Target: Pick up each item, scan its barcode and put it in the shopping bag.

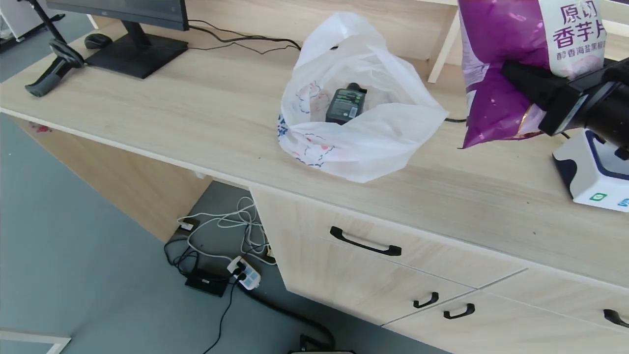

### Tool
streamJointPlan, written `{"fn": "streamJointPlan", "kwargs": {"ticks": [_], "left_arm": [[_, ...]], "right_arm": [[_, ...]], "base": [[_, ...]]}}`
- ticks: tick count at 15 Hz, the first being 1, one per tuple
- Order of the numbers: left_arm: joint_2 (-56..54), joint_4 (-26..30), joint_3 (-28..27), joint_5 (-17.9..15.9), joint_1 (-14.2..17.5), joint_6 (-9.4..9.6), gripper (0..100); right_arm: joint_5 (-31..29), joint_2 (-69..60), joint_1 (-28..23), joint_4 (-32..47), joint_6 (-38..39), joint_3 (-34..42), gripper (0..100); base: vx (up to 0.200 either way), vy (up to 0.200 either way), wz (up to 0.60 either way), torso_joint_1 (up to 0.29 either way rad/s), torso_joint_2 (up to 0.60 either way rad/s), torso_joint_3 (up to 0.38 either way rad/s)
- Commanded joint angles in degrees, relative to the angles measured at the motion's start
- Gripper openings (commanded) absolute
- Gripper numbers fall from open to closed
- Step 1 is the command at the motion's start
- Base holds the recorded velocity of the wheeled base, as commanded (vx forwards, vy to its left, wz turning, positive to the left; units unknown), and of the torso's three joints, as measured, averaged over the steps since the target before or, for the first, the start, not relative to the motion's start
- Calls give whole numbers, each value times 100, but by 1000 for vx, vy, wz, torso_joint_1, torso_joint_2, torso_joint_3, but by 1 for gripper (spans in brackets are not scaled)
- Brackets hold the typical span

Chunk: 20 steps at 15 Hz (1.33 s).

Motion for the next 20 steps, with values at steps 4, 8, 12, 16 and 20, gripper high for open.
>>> {"fn": "streamJointPlan", "kwargs": {"ticks": [4,8,12,16,20], "left_arm": [[9,-4,0,2,1,8,100],[9,4,0,2,1,17,100],[9,-4,0,2,1,-1,100],[9,-13,0,2,1,-1,100],[9,-13,0,2,1,-1,100]], "right_arm": [[30,124,98,30,58,-246,0],[-14,563,1039,135,743,-430,0],[-14,1434,1039,-286,1253,-1054,0],[-5,2172,300,-612,1464,-1907,0],[-5,2541,-385,-770,1350,-2346,0]], "base": [[0,0,450,1,3,2],[0,0,0,0,0,0],[0,0,0,0,0,0],[0,0,0,0,0,0],[0,0,0,0,0,0]]}}
